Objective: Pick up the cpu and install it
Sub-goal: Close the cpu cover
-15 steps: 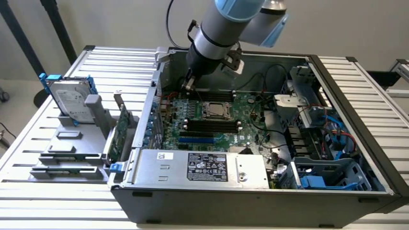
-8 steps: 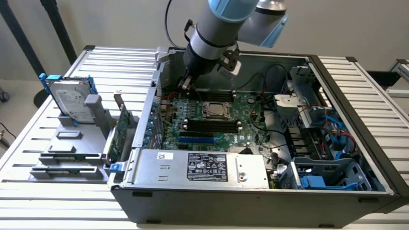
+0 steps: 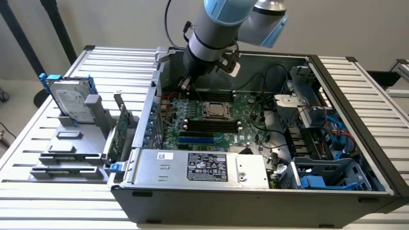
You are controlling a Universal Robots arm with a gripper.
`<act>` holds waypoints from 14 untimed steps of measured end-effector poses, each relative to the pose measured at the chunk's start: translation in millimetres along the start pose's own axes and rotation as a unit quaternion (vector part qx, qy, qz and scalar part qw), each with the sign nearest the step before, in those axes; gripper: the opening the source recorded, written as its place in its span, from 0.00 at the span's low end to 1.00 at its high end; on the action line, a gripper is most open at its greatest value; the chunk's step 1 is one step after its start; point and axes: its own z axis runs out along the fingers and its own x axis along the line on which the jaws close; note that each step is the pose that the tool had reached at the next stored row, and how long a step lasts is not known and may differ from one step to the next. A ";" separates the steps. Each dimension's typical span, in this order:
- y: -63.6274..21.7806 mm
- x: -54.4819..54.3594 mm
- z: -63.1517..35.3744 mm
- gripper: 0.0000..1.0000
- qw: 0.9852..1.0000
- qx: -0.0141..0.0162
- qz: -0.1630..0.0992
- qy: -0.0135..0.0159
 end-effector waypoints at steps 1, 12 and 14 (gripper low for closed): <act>-0.2 -0.3 0.3 0.11 1.000 -0.001 0.001 0.003; -2.4 -1.7 2.0 0.11 0.999 -0.015 0.027 0.020; -2.6 -1.7 2.1 0.11 0.999 -0.019 0.031 0.023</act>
